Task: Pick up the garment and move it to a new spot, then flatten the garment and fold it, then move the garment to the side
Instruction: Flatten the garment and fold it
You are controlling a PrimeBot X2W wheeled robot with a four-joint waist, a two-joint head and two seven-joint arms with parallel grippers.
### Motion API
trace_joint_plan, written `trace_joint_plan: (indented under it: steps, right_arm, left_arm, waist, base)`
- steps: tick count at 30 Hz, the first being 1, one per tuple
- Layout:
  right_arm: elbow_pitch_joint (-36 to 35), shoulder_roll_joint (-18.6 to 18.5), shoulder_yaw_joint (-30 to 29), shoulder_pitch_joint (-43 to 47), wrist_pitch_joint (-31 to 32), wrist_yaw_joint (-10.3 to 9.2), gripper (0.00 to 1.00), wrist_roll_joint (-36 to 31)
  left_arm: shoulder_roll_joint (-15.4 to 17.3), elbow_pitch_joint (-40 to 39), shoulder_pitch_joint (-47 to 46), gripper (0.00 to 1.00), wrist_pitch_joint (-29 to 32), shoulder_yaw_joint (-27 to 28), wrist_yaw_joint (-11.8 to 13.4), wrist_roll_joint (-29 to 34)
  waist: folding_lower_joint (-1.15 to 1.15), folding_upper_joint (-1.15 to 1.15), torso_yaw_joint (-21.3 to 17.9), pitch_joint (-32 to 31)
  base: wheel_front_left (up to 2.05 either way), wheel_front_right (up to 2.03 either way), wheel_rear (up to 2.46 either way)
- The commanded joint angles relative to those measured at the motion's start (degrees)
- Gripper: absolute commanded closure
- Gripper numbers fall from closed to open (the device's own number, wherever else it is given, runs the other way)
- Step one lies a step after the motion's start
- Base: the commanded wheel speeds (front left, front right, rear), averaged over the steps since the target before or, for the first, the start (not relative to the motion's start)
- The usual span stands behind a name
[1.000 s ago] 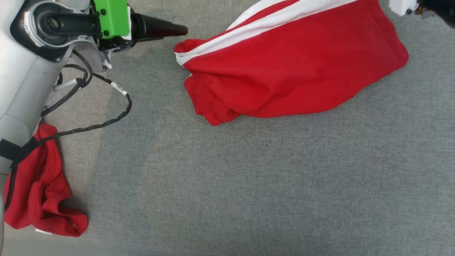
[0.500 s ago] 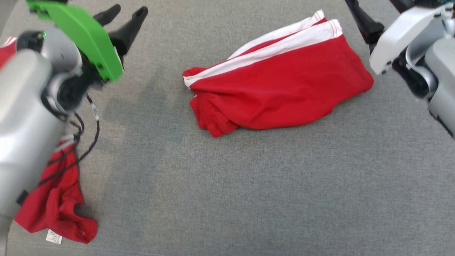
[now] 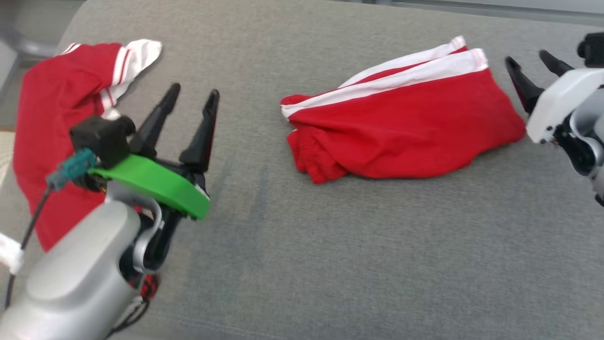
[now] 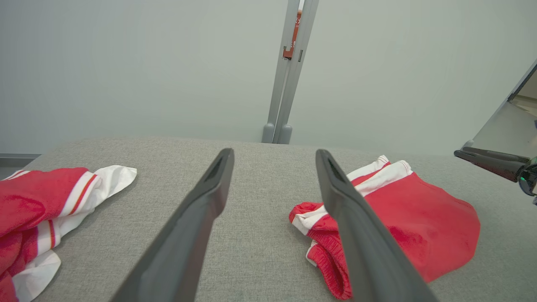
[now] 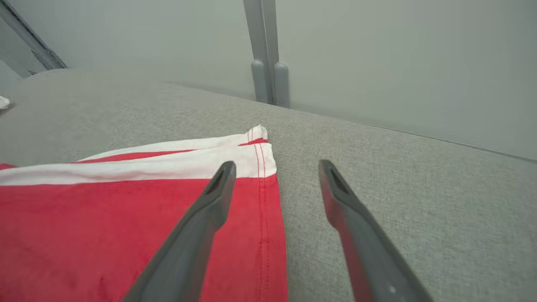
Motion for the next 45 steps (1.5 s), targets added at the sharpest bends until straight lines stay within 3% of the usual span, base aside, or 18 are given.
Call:
trace_joint_plan:
  steps: [1, 5, 15, 22, 23, 24, 25, 26, 35, 45]
  right_arm:
    - [1.10, -0.76, 0.16, 0.84, 1.05, -0.06, 0.00, 1.11]
    - [3.38, -2.04, 0.38, 1.53, 5.17, -0.06, 0.00, 3.95]
    - [10.52, -3.43, -0.87, 2.07, 14.85, -0.06, 0.00, 10.41]
    - [11.63, -2.22, -0.98, 4.00, 20.01, -0.01, 0.00, 13.20]
    - [11.08, -1.82, -0.88, 4.35, 20.16, 0.00, 0.13, 13.57]
    - [10.66, -1.49, -0.87, 4.50, 20.09, 0.01, 0.51, 13.80]
    - [9.85, -1.00, -0.62, 4.71, 19.62, 0.07, 0.71, 13.65]
    - [9.17, -0.78, -0.49, 4.81, 19.35, 0.08, 1.00, 13.74]
    - [5.50, -1.10, -0.87, 4.63, 13.31, -0.02, 1.00, 14.42]
    - [2.40, -2.45, -1.46, 8.90, 9.30, -0.04, 1.00, 17.01]
  left_arm:
    - [-1.20, -1.35, 2.55, 0.00, -0.46, 1.37, 0.56, 1.29]
    - [-4.06, -5.46, 9.78, 0.00, -0.39, 7.74, 0.48, 7.27]
    - [-14.26, -5.35, 22.77, 0.00, -0.41, 17.35, -7.32, 18.95]
    - [-19.46, -2.23, 25.82, 0.00, -0.35, 21.57, -11.88, 23.55]
    - [-20.05, -1.82, 26.03, 0.00, -0.36, 22.10, -12.31, 23.96]
    - [-20.43, -1.46, 26.16, 0.00, -0.36, 22.45, -12.61, 24.45]
    - [-20.88, -1.09, 26.30, 0.00, -0.36, 22.84, -13.05, 25.12]
    - [-21.24, -0.78, 26.39, 0.00, -0.35, 23.15, -13.33, 25.59]
    - [-23.03, 0.51, 26.68, 0.00, -0.35, 25.47, -14.89, 30.56]
    - [-23.87, 1.72, 28.74, 0.00, -0.35, 26.80, -15.59, 33.90]
  waist:
    - [0.00, 0.00, 4.57, 1.75]
    - [0.00, 0.00, 7.98, 2.19]
    - [0.00, 0.00, 13.69, 2.22]
    - [0.00, 0.00, 14.74, 2.56]
    - [0.00, 0.00, 14.65, 2.55]
    - [0.00, 0.00, 14.49, 2.52]
    - [0.00, 0.00, 14.21, 2.37]
    - [0.00, 0.00, 13.95, 2.24]
    - [0.00, 0.00, 9.73, -0.27]
    - [0.00, 0.00, 1.74, -4.38]
  base:
    - [0.00, 0.00, 0.00]
    - [0.00, 0.00, 0.00]
    - [0.00, 0.00, 0.00]
    - [0.00, 0.00, 0.00]
    - [0.00, 0.00, 0.00]
    - [0.00, 0.00, 0.00]
    - [0.00, 0.00, 0.00]
    - [0.00, 0.00, 0.00]
    - [0.00, 0.00, 0.00]
    - [0.00, 0.00, 0.00]
